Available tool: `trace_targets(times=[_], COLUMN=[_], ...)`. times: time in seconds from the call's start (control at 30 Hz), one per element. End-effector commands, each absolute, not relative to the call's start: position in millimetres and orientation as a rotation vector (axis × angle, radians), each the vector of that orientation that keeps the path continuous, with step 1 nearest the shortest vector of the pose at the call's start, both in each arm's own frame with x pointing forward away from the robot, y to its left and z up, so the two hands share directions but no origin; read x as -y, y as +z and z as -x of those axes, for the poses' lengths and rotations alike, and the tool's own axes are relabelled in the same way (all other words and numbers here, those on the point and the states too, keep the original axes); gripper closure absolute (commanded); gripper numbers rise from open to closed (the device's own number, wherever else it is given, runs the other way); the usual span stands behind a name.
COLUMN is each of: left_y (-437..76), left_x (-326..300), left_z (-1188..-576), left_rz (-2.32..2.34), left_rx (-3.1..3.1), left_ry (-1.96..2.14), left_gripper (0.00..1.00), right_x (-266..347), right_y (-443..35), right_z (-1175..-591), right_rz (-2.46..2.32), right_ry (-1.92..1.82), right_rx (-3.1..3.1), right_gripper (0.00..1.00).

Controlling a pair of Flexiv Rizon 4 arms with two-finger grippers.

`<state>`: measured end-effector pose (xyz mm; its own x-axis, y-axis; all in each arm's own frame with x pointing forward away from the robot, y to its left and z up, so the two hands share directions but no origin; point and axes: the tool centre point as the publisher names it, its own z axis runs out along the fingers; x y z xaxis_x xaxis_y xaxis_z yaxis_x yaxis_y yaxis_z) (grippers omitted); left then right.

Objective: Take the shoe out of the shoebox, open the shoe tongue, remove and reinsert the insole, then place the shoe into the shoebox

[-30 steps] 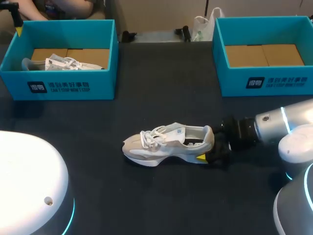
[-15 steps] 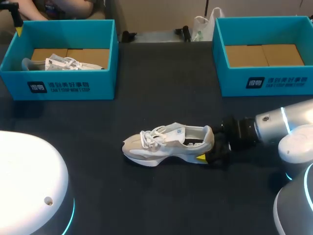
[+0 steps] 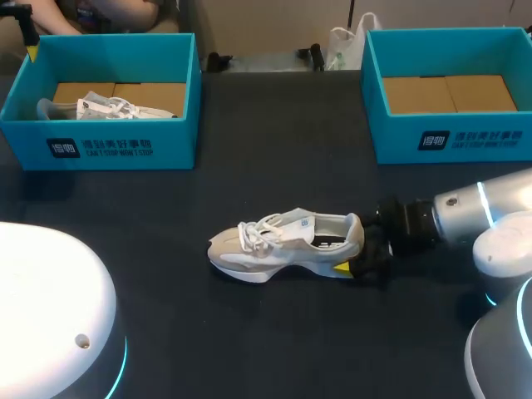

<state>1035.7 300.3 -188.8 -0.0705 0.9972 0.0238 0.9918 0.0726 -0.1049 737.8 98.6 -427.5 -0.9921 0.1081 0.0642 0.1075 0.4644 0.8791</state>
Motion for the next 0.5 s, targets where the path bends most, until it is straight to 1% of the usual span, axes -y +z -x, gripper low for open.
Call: trace_targets(times=[0.03,0.33,0.5], left_y=[-187.5,-180.3,-173.9], left_x=[-297.8,-287.6,-268.9], left_z=[-1028.7,-1016.3,-1006.3], left_rz=[1.964,1.605,1.168], left_rx=[2.323,2.592,2.790], left_ry=[0.082,0.066,-0.013], left_gripper=[0.00,0.00,0.00], right_x=[-100.6,-100.6,-100.6], right_y=[-427.5,-427.5,-427.5], right_z=[-736.1,-736.1,-736.1], right_rz=[-0.200,-0.200,-0.200], right_ry=[1.607,1.607,1.607], right_rx=[-2.690,-2.690,-2.690], right_gripper=[1.00,1.00,1.00])
